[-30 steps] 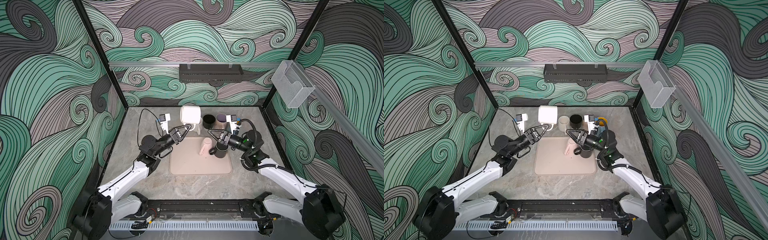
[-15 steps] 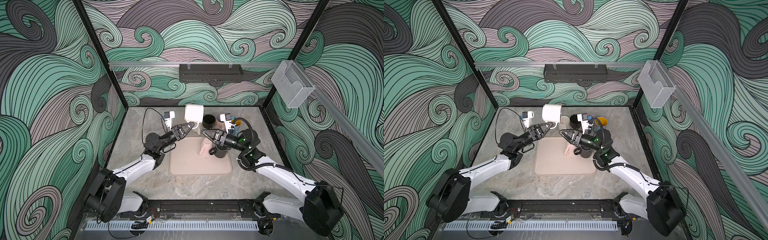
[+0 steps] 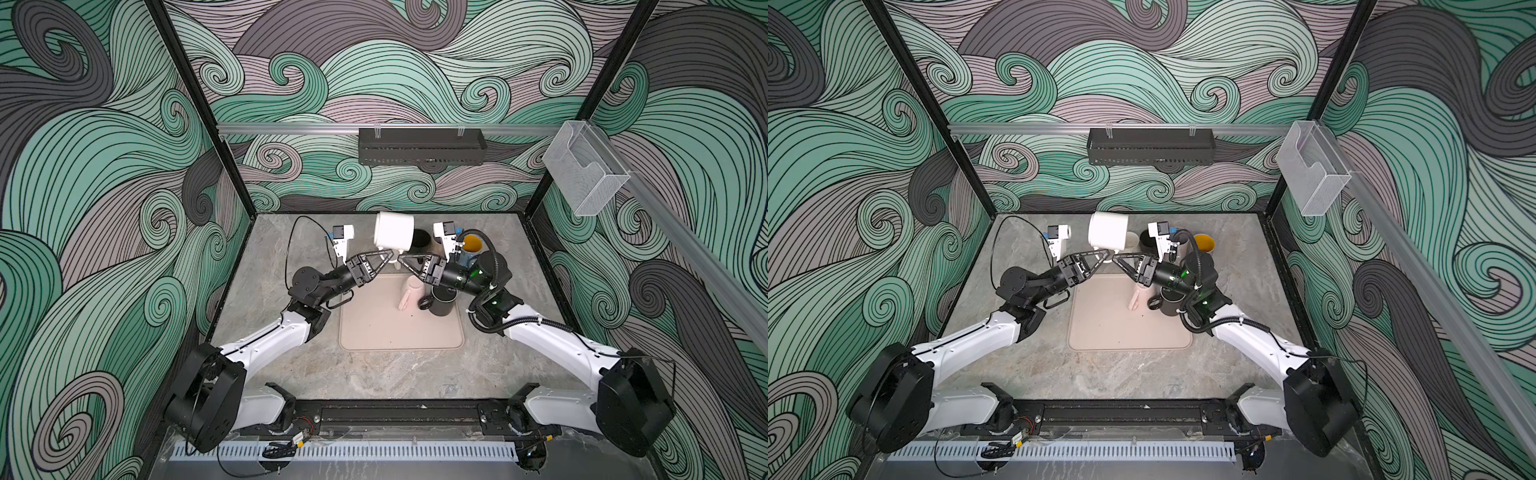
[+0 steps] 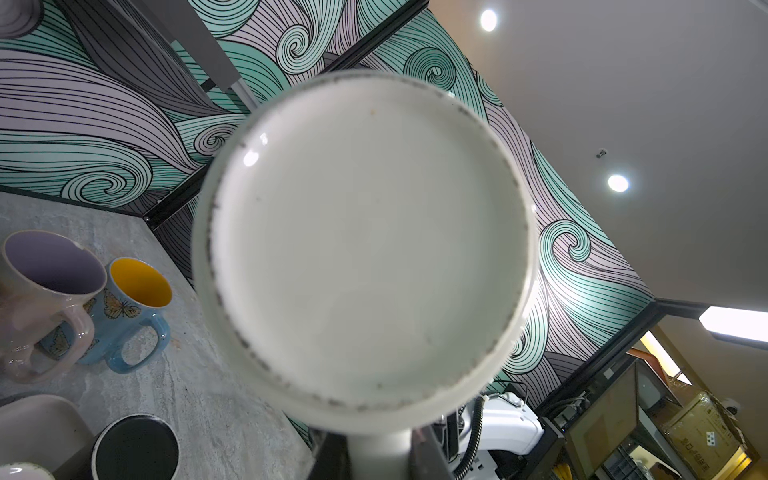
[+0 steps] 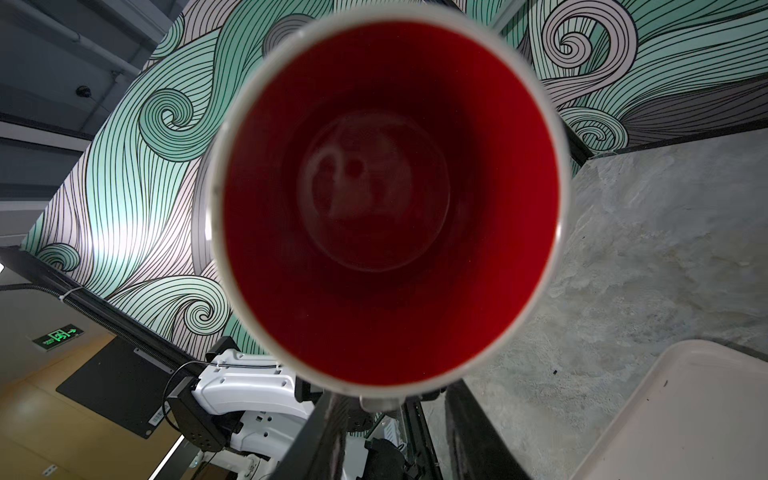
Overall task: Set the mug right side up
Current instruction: 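Bring the right gripper to the red-lined mug's rim while the left holds it up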
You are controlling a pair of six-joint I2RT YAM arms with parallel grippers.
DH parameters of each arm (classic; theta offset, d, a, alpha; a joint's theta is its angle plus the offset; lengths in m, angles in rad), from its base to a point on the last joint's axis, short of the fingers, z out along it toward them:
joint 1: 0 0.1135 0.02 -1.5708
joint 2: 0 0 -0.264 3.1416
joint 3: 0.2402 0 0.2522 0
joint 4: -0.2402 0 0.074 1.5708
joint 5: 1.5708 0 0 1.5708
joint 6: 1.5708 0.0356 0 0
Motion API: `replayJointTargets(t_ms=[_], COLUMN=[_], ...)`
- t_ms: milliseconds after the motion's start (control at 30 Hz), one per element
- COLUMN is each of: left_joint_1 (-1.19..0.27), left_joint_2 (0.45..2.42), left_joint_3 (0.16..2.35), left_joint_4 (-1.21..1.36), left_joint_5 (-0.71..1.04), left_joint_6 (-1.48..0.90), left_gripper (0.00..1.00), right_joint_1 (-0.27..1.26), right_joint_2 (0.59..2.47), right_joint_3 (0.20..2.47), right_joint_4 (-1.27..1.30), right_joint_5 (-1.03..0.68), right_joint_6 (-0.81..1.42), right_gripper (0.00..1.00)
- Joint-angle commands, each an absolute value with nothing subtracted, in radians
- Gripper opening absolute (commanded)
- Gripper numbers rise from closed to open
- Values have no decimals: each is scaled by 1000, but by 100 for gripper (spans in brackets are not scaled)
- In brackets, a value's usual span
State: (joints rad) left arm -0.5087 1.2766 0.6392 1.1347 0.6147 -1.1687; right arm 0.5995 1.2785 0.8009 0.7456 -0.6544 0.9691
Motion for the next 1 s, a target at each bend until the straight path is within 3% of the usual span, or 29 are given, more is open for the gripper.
replayJointTargets(t_ms=[0, 400, 433, 500, 667, 733, 800, 967], left_joint_1=[-519, -554, -556, -558, -555, -554, -551, -535], left_joint_2=[1255, 1271, 1273, 1277, 1250, 1229, 1210, 1163], left_joint_3=[692, 685, 684, 677, 676, 682, 686, 686], left_joint_4=[1206, 1206, 1207, 1208, 1111, 1053, 1006, 922], left_joint_5=[628, 629, 629, 625, 600, 591, 586, 566], left_joint_6=[-1122, -1121, -1123, -1123, -1083, -1053, -1029, -987], left_gripper=[0, 0, 0, 0, 0, 19, 31, 38], right_joint_1=[604, 603, 603, 603, 605, 605, 605, 606], right_joint_2=[1289, 1334, 1336, 1336, 1329, 1326, 1322, 1298], right_joint_3=[824, 841, 841, 841, 832, 830, 826, 813], right_joint_4=[782, 873, 883, 894, 886, 873, 865, 833], right_joint_5=[-642, -604, -602, -599, -600, -605, -611, -615], right_joint_6=[965, 1049, 1051, 1057, 1050, 1044, 1039, 1009], right_gripper=[39, 25, 21, 0, 0, 0, 0, 0])
